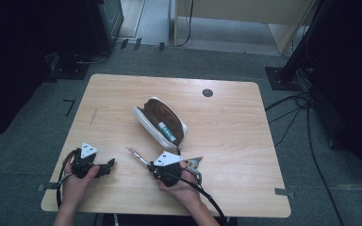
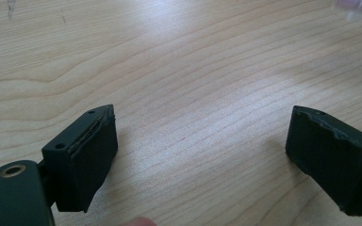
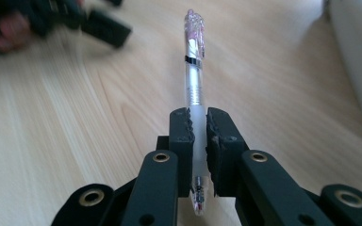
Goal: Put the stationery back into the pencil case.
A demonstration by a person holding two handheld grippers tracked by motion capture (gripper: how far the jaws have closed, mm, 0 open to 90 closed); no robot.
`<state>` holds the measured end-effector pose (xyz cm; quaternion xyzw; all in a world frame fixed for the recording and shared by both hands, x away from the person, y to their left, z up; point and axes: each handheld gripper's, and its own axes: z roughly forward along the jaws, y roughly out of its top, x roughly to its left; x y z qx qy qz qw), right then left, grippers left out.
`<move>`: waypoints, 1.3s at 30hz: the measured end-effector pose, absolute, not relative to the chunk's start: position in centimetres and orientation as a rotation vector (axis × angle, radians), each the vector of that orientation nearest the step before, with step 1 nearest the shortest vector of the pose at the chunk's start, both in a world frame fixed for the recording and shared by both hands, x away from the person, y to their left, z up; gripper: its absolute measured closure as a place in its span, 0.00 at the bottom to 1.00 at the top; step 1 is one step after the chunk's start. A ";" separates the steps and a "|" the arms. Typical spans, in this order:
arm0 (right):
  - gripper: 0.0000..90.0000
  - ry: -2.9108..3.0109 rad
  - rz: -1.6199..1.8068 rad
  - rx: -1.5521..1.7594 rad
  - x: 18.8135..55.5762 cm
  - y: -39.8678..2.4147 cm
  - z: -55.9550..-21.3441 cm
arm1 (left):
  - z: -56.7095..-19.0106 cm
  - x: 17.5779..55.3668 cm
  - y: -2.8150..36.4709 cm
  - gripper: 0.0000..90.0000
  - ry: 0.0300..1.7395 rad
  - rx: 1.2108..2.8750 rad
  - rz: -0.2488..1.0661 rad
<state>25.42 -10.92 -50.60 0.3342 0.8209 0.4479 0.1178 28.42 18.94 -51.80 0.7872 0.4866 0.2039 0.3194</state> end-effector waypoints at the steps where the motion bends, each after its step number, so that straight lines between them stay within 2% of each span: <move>1: 0.91 2.394 1.326 0.990 25.5 -11.1 -50.3 | -51.8 28.4 18.9 0.11 1.279 2.070 0.536; 24: 0.91 2.175 1.488 1.022 27.1 -14.4 -41.1 | -51.8 28.4 18.9 0.11 1.280 2.071 0.535; 39: 0.91 2.075 1.502 1.051 29.3 -16.4 -37.9 | -51.8 28.4 18.9 0.11 1.280 2.070 0.537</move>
